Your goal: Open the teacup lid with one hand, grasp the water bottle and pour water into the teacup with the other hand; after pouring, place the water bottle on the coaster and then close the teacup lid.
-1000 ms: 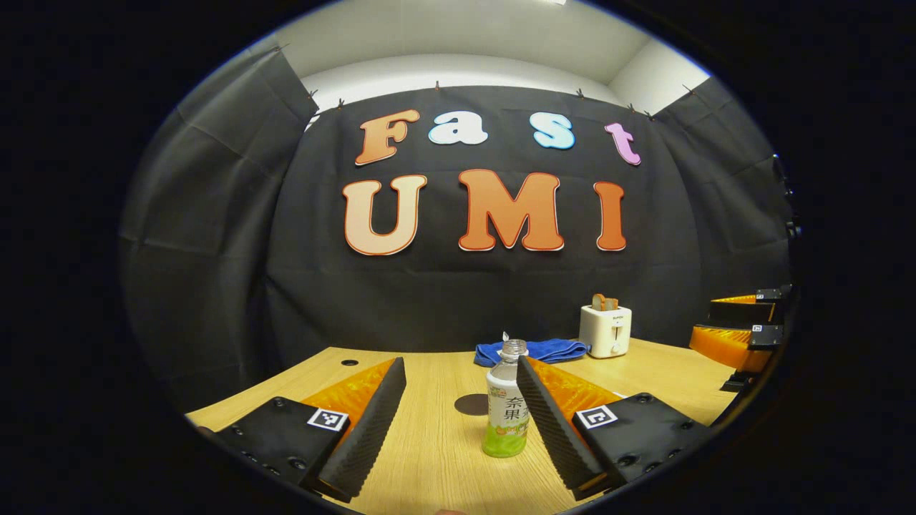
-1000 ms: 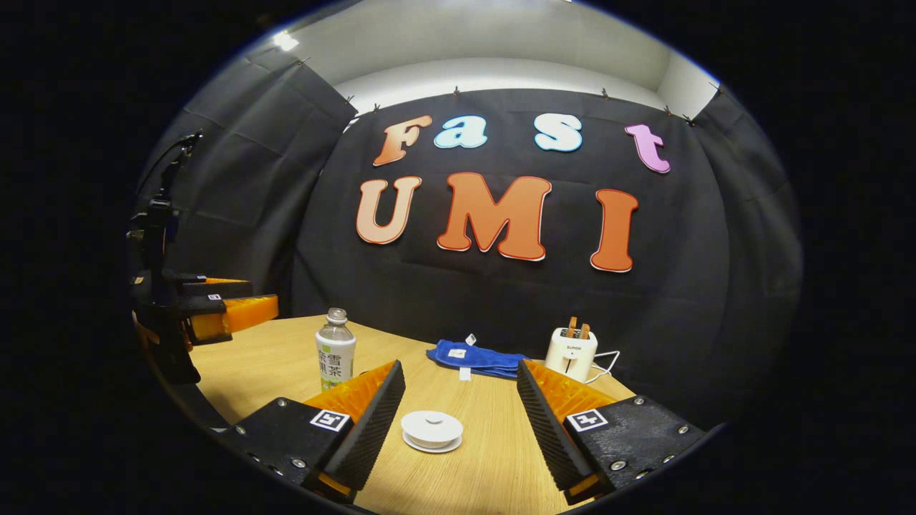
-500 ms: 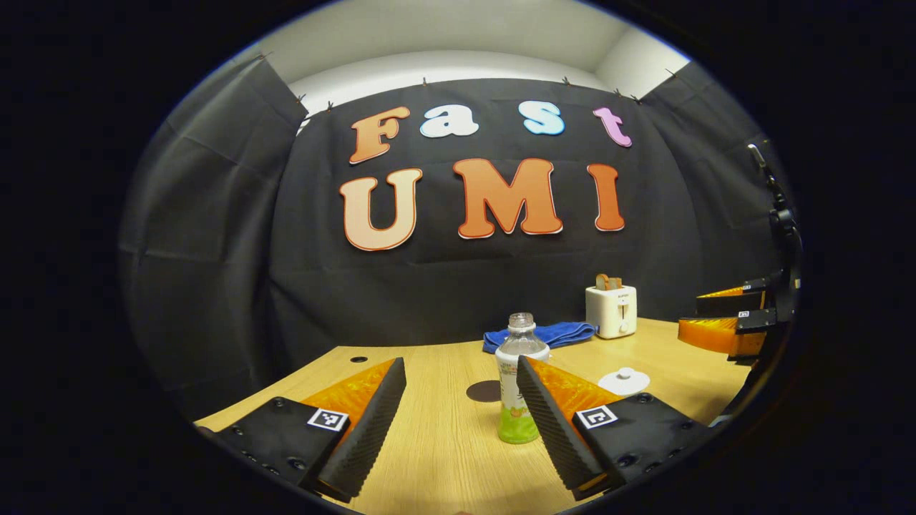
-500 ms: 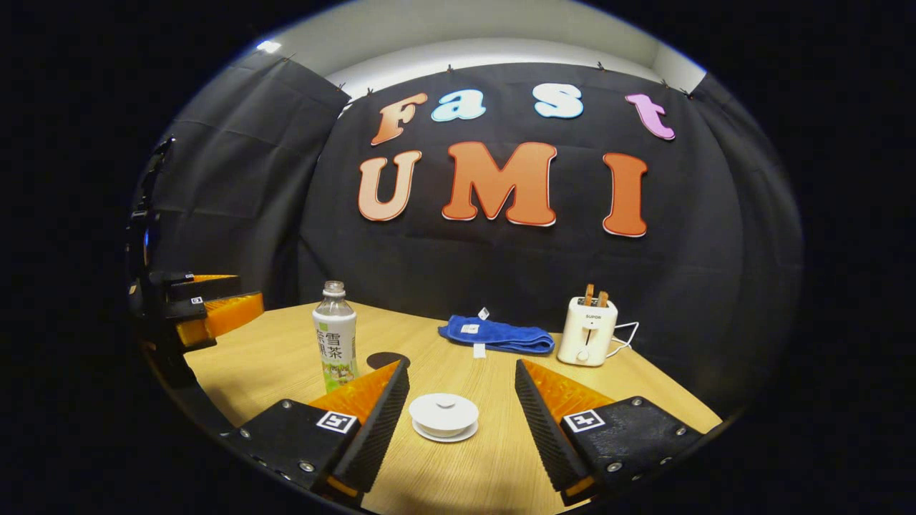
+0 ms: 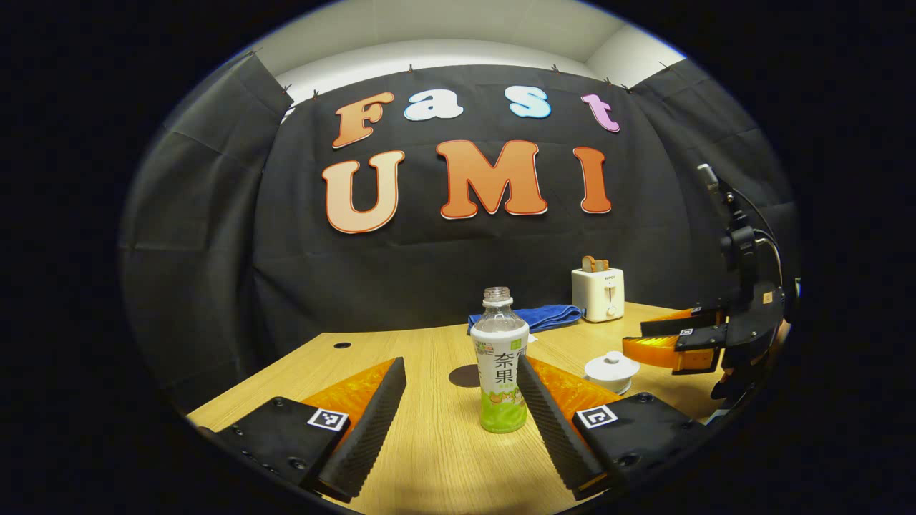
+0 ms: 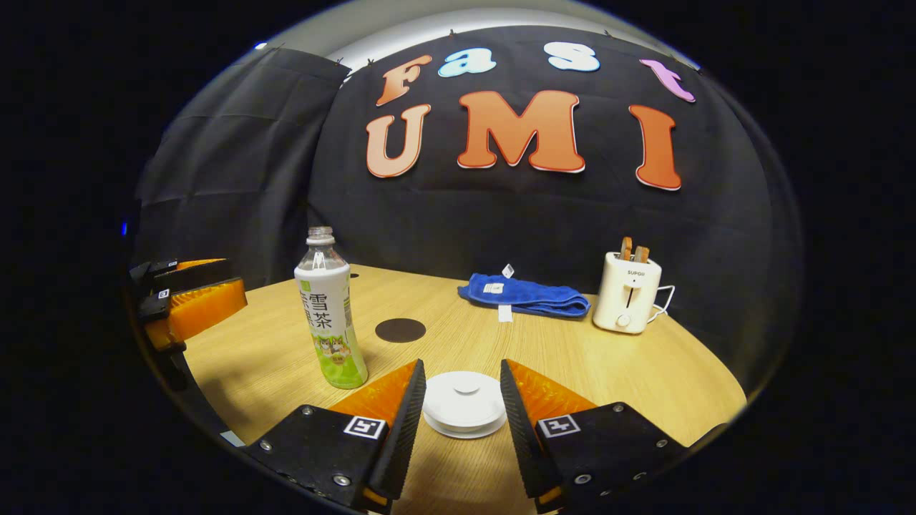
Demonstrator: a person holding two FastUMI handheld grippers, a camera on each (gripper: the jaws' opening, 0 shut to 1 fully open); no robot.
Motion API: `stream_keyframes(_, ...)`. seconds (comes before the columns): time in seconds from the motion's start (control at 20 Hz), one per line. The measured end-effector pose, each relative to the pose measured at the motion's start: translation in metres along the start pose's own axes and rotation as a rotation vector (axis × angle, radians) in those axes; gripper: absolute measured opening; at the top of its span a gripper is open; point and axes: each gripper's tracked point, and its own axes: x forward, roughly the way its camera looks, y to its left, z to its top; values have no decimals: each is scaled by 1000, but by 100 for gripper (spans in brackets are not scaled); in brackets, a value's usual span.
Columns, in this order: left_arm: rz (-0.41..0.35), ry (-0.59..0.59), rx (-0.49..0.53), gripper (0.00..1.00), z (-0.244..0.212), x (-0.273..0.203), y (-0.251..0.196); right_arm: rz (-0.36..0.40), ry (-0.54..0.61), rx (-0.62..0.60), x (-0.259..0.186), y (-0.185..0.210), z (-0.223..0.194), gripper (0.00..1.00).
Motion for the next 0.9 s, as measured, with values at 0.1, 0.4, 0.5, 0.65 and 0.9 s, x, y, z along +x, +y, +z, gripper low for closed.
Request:
stream_keyframes(0.1,-3,10,5,96,-3,1,-2,0,15,-2,8,-2,-2,59)
stream_keyframes(0.4,-25,46,14,100,-16,11,-11,1,74,25,34,-10,-12,45)
stream_keyframes(0.5,-33,51,21,100,-17,15,-14,17,96,25,38,-8,-16,40)
stream_keyframes(0.65,-45,52,20,100,-17,22,-18,31,112,-9,42,-2,-21,39)
stream_keyframes(0.9,-81,61,11,100,-23,34,-32,29,107,2,43,-6,-20,25)
